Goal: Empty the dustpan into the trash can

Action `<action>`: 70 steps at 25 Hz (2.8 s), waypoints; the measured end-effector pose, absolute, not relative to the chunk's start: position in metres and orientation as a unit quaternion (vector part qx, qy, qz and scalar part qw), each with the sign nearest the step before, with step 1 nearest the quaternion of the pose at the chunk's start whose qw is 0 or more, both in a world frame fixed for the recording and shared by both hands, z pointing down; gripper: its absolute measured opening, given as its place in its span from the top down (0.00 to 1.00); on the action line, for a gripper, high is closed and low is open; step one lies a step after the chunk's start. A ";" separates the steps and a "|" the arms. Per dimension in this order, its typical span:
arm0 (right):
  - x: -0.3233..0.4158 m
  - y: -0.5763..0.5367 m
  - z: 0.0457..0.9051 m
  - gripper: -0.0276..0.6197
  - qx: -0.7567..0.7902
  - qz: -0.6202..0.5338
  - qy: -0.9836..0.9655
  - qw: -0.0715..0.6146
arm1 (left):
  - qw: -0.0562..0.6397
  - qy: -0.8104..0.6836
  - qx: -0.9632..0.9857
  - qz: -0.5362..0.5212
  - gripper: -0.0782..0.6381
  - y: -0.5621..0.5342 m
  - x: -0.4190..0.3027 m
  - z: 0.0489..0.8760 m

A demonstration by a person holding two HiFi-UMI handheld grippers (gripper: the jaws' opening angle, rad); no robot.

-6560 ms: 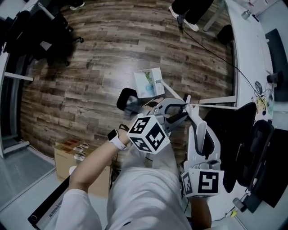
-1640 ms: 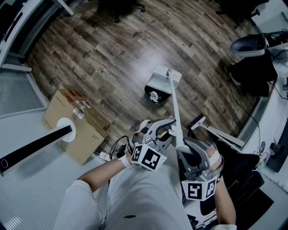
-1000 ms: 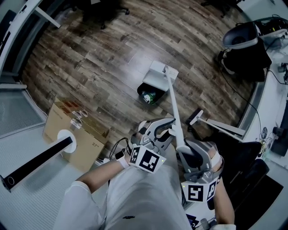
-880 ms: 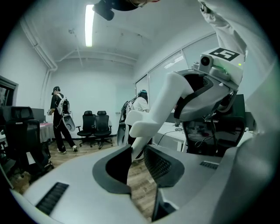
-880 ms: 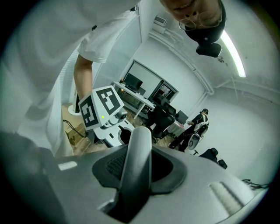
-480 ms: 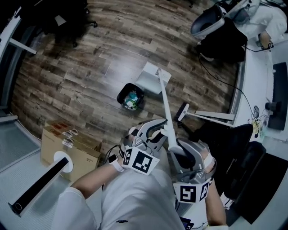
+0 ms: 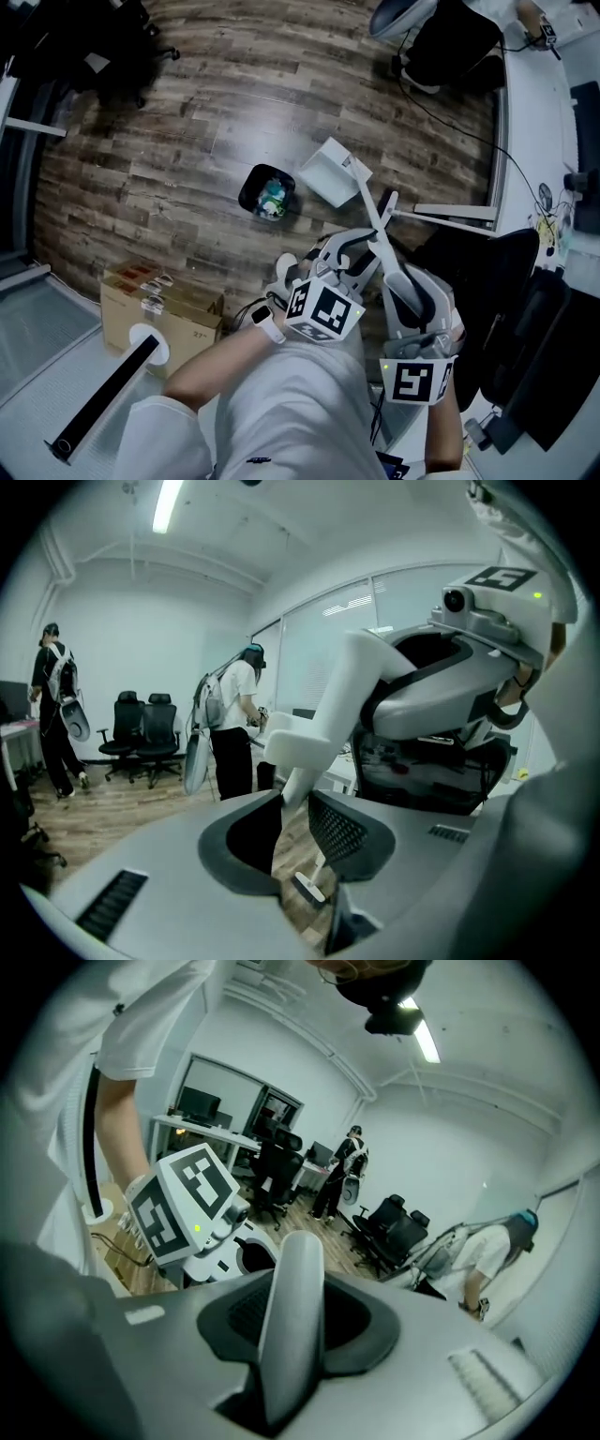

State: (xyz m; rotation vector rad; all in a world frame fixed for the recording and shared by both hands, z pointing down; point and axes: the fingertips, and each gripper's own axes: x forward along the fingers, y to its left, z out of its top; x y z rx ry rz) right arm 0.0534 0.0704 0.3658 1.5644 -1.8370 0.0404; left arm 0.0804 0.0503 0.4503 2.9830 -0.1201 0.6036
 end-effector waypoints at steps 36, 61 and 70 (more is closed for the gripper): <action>0.201 0.072 0.567 0.77 0.768 0.304 -0.516 0.229 | 0.154 -0.146 0.934 0.287 0.88 0.028 0.035 0.496; 0.227 0.081 0.616 0.65 0.796 0.342 -0.457 0.200 | 0.175 -0.228 0.919 0.270 0.88 -0.019 -0.019 0.479; 0.216 0.094 0.563 0.59 0.814 0.303 -0.464 0.175 | 0.164 -0.223 0.927 0.254 0.88 -0.022 -0.020 0.456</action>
